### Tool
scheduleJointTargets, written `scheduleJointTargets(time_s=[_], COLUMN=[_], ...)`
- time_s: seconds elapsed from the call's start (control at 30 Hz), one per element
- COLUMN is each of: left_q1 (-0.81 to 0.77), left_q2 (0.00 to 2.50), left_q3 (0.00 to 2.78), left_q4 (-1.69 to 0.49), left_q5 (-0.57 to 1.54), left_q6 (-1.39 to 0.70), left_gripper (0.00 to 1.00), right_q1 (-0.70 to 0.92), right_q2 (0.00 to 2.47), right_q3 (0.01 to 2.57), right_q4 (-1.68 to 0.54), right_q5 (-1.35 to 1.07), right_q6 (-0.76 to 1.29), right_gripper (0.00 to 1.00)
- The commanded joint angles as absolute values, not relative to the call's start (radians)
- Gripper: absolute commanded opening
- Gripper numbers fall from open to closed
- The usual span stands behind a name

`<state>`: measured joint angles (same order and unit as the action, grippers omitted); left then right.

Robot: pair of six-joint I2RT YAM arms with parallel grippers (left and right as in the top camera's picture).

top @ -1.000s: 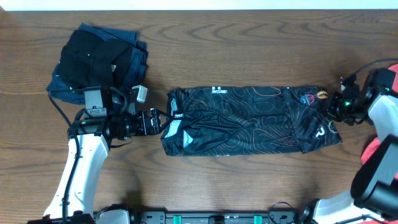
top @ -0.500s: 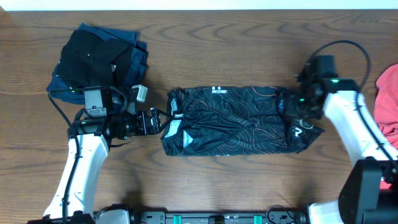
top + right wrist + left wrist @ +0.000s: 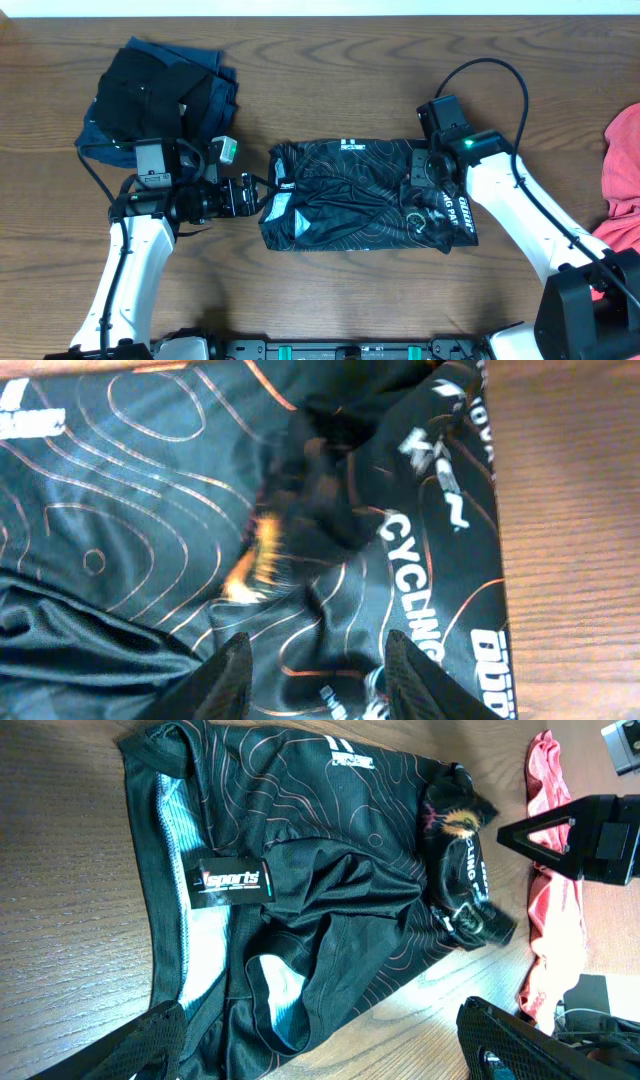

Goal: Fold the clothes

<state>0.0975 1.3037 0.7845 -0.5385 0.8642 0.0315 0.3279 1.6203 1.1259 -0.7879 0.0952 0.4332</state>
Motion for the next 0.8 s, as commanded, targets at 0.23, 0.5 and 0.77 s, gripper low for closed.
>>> scheduleJointTargets(time_s=[0.23,0.5,0.77], left_q1=[0.099,0.099,0.099], left_q2=[1.295,1.295,1.295], left_q3=[0.81,0.81,0.81], left_q4=[-0.538,-0.537,-0.538], left_q5=[0.863,0.863,0.863], left_q6=[0.052,0.052,0.052], left_gripper=[0.88,0.88,0.88], right_q1=[0.14,0.191,0.202], right_q2=[1.631,1.819,1.909], right_q3=[1.136,1.101,1.106], right_q4=[-0.73,-0.59,-0.195], right_q5=[0.011,-0.16,-0.503], right_q6=[0.456,0.566,0.525], right_gripper=[0.02,0.01,0.02])
